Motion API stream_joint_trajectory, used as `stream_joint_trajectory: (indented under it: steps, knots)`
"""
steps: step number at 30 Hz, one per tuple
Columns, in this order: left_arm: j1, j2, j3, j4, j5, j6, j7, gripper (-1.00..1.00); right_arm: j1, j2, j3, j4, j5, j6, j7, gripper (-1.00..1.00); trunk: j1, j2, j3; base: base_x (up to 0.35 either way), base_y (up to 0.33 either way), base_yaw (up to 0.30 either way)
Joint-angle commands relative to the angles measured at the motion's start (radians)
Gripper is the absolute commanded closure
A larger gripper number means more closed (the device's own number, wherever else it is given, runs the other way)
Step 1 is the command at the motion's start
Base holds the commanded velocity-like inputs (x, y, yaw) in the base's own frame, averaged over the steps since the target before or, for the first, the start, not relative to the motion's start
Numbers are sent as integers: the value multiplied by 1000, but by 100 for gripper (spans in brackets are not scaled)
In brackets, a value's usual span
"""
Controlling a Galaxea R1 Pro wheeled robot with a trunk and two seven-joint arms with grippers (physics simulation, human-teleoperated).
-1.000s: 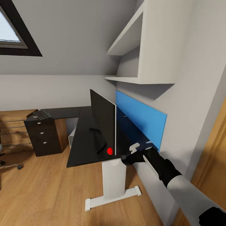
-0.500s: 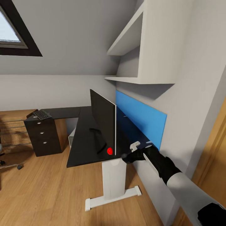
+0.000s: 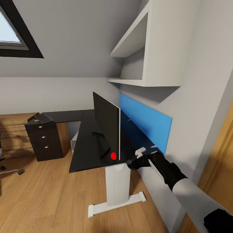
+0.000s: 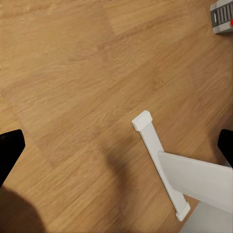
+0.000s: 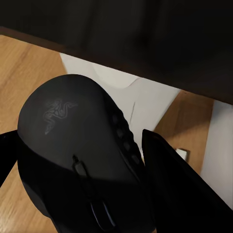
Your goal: In the bedroom, organize the workspace by keeping the computer under the desk, ensuring the monitor is on the desk, placing the keyboard on the desk next to the monitor, placing the mouse on the desk next to the keyboard, moving the folder from the swivel chair onto the desk next to the mouse, stacking the notebook on top of the folder with the pen on top of the notebook, and positioning the swivel chair next to the desk.
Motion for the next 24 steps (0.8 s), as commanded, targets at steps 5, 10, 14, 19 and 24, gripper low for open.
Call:
stream_joint_trajectory:
  steps: [5,10,14,19,24]
  knots:
    - [0,1,0,2,11,4,9,-100,59,-23,3,-117,-10,4,-4,100,0,-1,-1,0,4,0]
    - [0,2,0,5,10,4,10,-100,159,-54,-5,-313,-6,34,-6,100,0,-1,-1,0,0,0]
    - [0,2,0,5,10,4,10,-100,188,-74,-4,-396,-2,103,-7,100,0,-1,-1,0,0,0]
    - [0,3,0,5,11,4,9,-100,254,-83,3,-545,33,204,-7,100,0,-1,-1,0,0,0]
    - [0,2,-1,5,11,3,9,-100,354,-75,5,-728,149,255,-7,100,0,-1,-1,0,11,0]
